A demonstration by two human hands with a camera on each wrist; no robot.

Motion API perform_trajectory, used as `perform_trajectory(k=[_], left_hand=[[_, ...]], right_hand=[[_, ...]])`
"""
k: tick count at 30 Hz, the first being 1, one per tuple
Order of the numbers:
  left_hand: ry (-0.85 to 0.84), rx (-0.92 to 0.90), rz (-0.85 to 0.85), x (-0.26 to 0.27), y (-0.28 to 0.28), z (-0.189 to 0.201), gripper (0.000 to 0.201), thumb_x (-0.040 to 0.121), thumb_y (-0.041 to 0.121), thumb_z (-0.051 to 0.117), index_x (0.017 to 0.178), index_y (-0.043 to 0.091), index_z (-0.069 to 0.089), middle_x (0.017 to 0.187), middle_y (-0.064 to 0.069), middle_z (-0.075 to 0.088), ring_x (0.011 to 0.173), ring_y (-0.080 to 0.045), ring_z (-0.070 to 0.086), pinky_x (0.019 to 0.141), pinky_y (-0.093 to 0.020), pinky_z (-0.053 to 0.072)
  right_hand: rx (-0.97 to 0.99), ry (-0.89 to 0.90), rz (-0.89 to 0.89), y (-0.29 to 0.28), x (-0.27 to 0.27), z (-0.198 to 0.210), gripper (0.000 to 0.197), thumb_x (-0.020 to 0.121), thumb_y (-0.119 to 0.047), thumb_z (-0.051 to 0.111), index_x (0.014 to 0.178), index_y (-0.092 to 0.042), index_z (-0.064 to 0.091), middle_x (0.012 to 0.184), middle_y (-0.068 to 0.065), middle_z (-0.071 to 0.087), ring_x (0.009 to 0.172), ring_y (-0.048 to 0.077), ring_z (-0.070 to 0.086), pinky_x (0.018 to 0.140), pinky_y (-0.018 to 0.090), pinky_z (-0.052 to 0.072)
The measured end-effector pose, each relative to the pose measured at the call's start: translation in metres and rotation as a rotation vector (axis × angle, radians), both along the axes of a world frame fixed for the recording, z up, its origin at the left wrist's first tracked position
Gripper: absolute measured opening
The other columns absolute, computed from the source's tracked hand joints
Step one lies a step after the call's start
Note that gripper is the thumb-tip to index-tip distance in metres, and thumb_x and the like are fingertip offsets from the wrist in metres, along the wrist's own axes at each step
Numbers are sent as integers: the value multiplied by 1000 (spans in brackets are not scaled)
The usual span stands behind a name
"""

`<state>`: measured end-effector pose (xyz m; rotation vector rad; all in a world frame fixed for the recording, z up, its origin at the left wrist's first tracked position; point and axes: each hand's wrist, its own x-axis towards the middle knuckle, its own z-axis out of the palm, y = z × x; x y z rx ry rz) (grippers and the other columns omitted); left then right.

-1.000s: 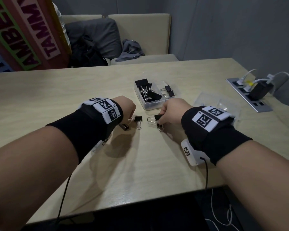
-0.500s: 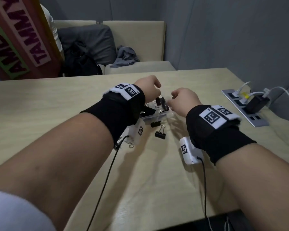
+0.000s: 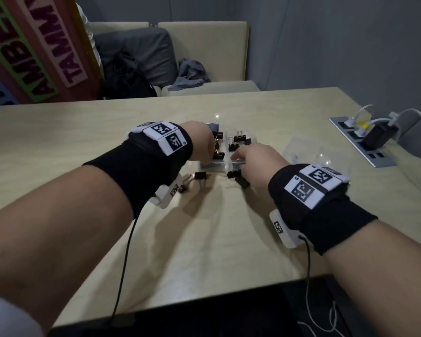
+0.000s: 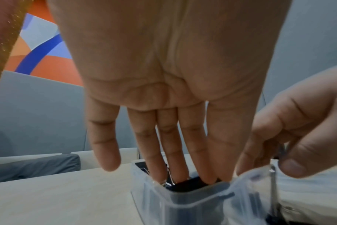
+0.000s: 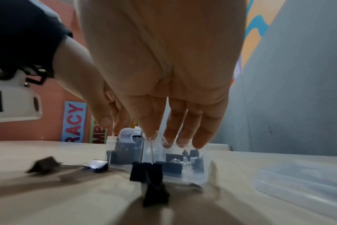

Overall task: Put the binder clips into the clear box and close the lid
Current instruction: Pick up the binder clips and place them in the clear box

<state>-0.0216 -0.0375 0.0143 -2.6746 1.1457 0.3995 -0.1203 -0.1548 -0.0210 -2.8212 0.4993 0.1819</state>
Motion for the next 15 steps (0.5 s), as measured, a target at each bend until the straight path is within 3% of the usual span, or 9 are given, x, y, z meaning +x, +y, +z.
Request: perform_trajectory(k=[4,8,12,15], left_hand=[[34,-107,-3,-13,22,2,29,86,22,63,114,17,70,117,-1,70,108,-23,63,90,-34,50],[38,-205,129,-17,46,-1,32,82,19,69,113,17,63,117,-5,65,97,-24,57,76,-30,44],[62,-50,226,-26,61,-14,58,77,31,74,128,14,51,121,-8,61,105,-28,57,73,-30,40],[98,-17,235,-31,60,-27,68,77,39,75,134,15,46,119,-7,63,108,-27,59,75,-30,42]], right_hand=[[23,-26,39,18,-17,1,45,91,-3,52,130,-23,58,133,9,54,117,29,56,94,32,46],[16,-177,56,32,-36,4,39,88,-4,51,123,-20,56,126,9,46,111,30,54,90,36,48],[-66,20,123,46,-47,-8,45,90,-10,51,134,-21,48,128,9,45,102,32,60,83,37,51],[-147,112,86,51,-46,-22,49,92,-12,47,140,-21,40,136,11,41,114,37,53,87,44,51]])
